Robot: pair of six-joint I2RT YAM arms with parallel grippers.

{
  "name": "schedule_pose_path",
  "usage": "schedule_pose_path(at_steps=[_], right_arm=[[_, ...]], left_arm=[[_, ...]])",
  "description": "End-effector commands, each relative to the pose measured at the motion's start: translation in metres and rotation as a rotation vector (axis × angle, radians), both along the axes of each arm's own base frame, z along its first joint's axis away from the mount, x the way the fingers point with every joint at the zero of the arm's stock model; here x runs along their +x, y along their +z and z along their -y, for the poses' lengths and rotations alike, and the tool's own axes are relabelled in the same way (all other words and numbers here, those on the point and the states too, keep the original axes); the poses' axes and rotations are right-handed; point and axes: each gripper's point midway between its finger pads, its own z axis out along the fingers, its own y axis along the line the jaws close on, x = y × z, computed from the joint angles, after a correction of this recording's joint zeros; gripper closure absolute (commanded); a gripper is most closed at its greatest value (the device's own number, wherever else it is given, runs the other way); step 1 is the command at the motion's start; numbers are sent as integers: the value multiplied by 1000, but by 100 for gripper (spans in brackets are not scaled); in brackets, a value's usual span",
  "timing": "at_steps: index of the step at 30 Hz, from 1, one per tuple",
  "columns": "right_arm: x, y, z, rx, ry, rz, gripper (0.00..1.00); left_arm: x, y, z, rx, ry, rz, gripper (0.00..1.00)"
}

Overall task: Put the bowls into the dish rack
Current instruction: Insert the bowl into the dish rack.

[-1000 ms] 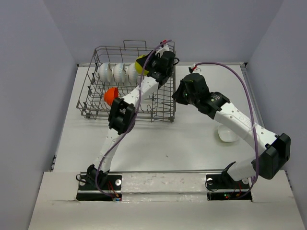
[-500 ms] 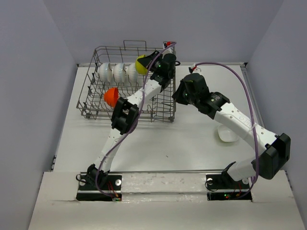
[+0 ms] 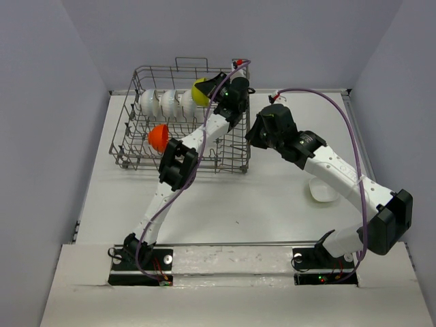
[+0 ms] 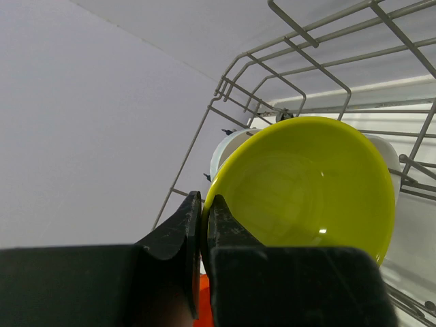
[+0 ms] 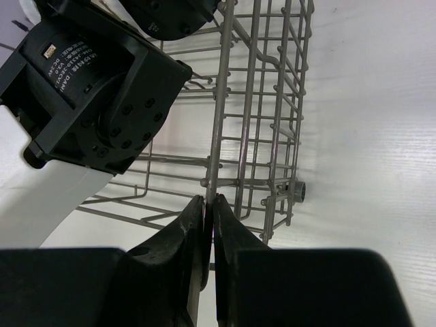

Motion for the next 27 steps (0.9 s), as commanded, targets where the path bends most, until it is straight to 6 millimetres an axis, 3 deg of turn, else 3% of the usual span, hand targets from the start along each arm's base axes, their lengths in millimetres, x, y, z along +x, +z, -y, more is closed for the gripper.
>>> schedule_pose_path(at_steps=[1, 11, 19, 21, 22, 24, 27], right_arm=[[1, 22, -1, -3, 27, 68, 99], [-4, 25, -2, 5, 55, 78, 99], [-6, 33, 2, 9, 47, 98, 99], [-6, 35, 5, 9, 34, 105, 93], [-7, 42, 9, 11, 15, 120, 83], [-8, 49, 16, 3, -8, 130, 75], [-8, 71, 26, 5, -47, 170, 67]], left_arm=[[-1, -2, 10, -20, -6, 29, 100], [4, -12, 14, -33, -29, 35, 100], [5, -6, 15, -58, -51, 49, 100], [5, -6, 16, -69, -63, 47, 100], [5, -6, 15, -81, -63, 54, 100], [5, -5, 13, -81, -62, 49, 100], [5, -3, 12, -86, -61, 52, 100]])
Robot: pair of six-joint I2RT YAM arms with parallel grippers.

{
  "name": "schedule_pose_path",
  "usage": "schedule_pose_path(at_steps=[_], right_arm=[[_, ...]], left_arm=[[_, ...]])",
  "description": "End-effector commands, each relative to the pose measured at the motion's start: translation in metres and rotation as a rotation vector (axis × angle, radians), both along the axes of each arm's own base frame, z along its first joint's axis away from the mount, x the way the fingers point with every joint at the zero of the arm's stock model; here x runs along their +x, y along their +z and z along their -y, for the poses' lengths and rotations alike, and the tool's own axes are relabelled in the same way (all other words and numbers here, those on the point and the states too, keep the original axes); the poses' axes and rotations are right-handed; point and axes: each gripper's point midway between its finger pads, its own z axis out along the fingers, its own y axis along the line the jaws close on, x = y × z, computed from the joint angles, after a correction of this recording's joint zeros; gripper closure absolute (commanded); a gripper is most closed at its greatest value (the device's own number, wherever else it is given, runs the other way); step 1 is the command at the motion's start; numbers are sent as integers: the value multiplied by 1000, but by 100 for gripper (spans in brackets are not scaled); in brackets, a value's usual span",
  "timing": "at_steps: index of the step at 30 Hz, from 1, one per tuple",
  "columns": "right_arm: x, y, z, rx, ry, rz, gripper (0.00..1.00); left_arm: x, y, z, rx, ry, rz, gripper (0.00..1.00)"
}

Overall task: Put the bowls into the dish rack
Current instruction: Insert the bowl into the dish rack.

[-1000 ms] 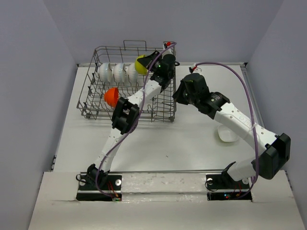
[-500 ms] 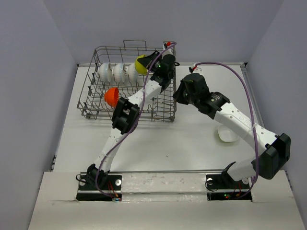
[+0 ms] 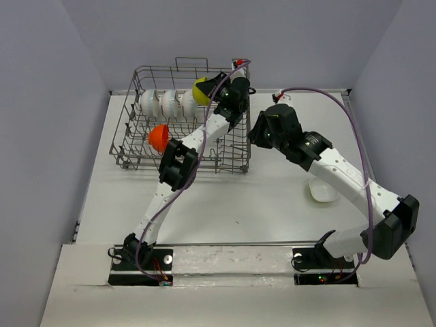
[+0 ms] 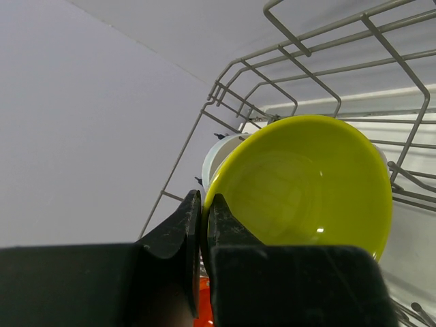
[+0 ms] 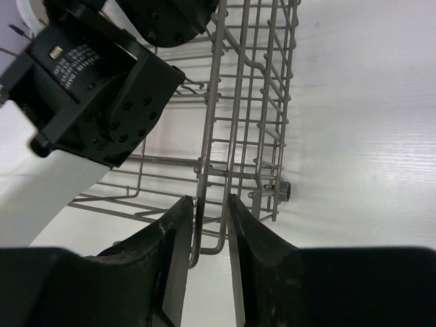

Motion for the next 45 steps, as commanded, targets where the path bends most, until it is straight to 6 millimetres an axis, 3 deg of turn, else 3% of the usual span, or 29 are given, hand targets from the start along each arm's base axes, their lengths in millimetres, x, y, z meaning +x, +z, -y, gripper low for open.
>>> schedule_pose_path(at_steps=[1, 3, 7, 13, 27, 31, 41, 45], right_arm=[[-6, 70, 21, 34, -51, 155, 66], [-5, 84, 29, 32, -82, 188, 64], [-4, 93, 34, 6, -96, 193, 64], [0, 64, 26, -10, -82, 140, 64], [7, 36, 11, -17, -52, 88, 65], [7, 35, 10, -16, -51, 88, 65], [6, 35, 10, -14, -46, 89, 66], [5, 37, 10, -10, -44, 92, 66]], left_arm=[[2, 3, 7, -55, -44, 31, 100], [2, 3, 7, -57, -49, 29, 100], [2, 4, 8, -63, -56, 29, 100], [2, 5, 8, -78, -66, 33, 100], [4, -10, 10, -85, -76, 11, 100], [4, -15, 9, -70, -65, -2, 100], [-7, 15, -12, -18, 65, 33, 100], [-7, 16, -13, 3, 71, 17, 100]])
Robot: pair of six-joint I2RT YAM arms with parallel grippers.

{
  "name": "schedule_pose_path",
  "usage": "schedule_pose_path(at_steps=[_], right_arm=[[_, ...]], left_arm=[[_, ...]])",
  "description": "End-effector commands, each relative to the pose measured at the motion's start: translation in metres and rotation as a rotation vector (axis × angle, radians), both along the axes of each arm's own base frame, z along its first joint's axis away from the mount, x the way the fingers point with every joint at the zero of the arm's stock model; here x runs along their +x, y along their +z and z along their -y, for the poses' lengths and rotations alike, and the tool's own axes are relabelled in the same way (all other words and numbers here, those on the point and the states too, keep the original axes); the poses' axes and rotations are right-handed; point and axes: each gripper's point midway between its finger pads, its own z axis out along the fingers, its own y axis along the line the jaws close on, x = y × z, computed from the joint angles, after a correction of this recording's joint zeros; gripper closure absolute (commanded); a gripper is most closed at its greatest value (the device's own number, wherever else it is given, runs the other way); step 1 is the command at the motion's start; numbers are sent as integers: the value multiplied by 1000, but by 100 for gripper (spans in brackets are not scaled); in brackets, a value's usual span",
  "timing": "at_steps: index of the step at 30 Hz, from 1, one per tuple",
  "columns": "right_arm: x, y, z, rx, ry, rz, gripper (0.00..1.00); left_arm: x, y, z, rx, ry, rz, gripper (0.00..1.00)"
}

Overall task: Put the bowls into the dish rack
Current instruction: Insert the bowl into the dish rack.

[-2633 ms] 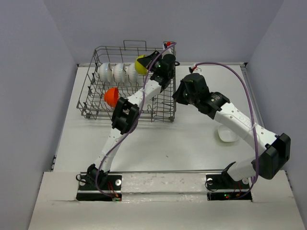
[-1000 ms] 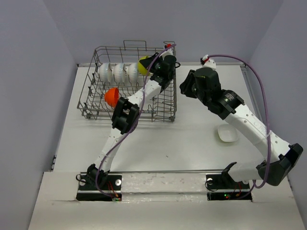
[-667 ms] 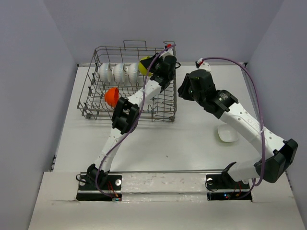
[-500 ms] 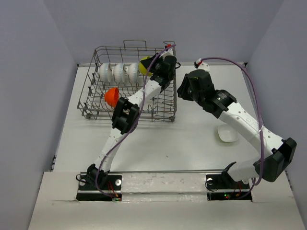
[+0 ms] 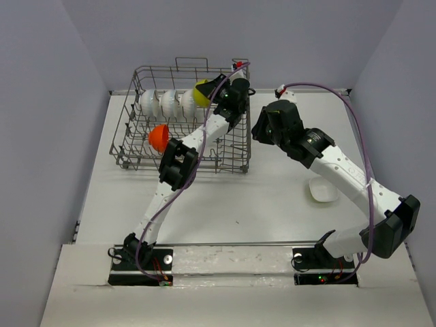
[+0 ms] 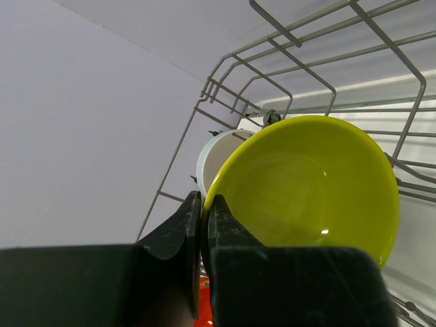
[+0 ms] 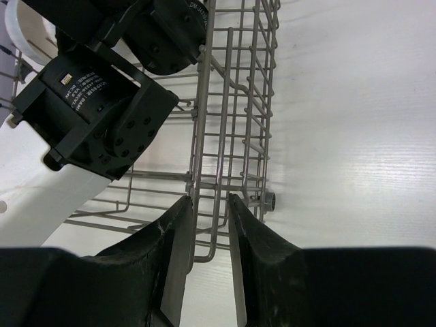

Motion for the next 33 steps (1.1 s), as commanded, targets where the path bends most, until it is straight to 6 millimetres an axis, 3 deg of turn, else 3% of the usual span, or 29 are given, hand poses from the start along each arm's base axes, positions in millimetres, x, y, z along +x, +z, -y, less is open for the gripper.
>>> schedule_pose_path(at_steps=[1, 9, 22, 33], right_arm=[[1, 16, -5, 39, 11, 46, 66], [0, 15, -6, 35, 18, 40, 67], [0, 12, -7, 29, 19, 33, 68], [1, 11, -7, 30, 18, 31, 69]], left_arm=[[-9, 21, -9, -10, 70, 40, 100], [-4, -5, -2, 28, 61, -5, 100], [3, -31, 7, 45, 42, -26, 100], [5, -32, 8, 48, 36, -27, 100]])
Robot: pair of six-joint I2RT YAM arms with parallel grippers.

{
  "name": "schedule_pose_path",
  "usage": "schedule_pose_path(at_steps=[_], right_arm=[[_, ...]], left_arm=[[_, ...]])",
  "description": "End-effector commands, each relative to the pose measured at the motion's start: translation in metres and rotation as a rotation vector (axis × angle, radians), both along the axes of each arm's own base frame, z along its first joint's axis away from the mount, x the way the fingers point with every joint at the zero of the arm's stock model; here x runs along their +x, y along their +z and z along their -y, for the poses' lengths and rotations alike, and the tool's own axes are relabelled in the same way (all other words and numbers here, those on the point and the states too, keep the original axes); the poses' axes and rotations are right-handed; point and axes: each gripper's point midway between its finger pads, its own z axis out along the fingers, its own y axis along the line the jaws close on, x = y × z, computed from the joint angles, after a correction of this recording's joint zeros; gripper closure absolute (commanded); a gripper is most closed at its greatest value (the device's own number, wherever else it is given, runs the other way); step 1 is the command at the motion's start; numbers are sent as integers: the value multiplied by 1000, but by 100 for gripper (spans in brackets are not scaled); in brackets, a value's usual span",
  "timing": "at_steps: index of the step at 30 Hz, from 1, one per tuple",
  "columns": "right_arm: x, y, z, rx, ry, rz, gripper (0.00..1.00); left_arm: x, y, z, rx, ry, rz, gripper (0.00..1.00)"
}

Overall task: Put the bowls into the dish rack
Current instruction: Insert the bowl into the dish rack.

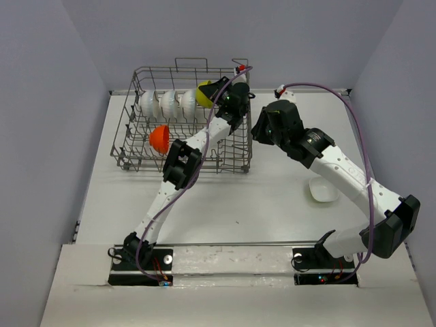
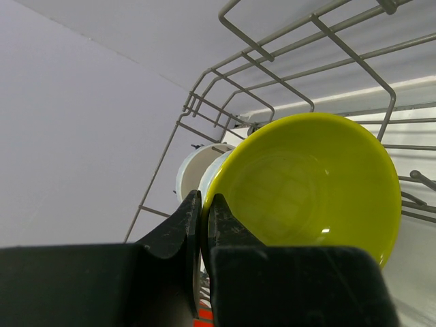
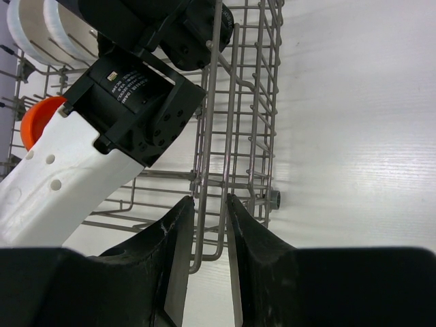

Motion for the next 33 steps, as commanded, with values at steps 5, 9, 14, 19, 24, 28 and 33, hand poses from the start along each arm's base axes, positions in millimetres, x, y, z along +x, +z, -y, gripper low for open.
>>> schedule_pose_path(at_steps=[5, 9, 14, 19, 24, 28, 33], right_arm=[[0, 12, -9, 29, 17, 35, 69], [0, 13, -8, 28, 13, 38, 69], [1, 13, -8, 25, 10, 37, 69], [1, 14, -7, 24, 9, 40, 69], [1, 16, -7, 25, 9, 43, 69], [-1, 16, -10, 26, 18, 43, 69], [-1, 14, -10, 23, 18, 39, 70]], left_arm=[[-11, -9, -2, 31, 70, -33, 98], [-12, -8, -2, 29, 71, -28, 94], [-12, -7, -2, 26, 71, -25, 86], [-12, -5, -2, 23, 68, -20, 76], [-12, -3, -2, 21, 67, -17, 72], [-12, -3, -3, 24, 68, -20, 70], [-12, -4, -3, 29, 69, -24, 90]])
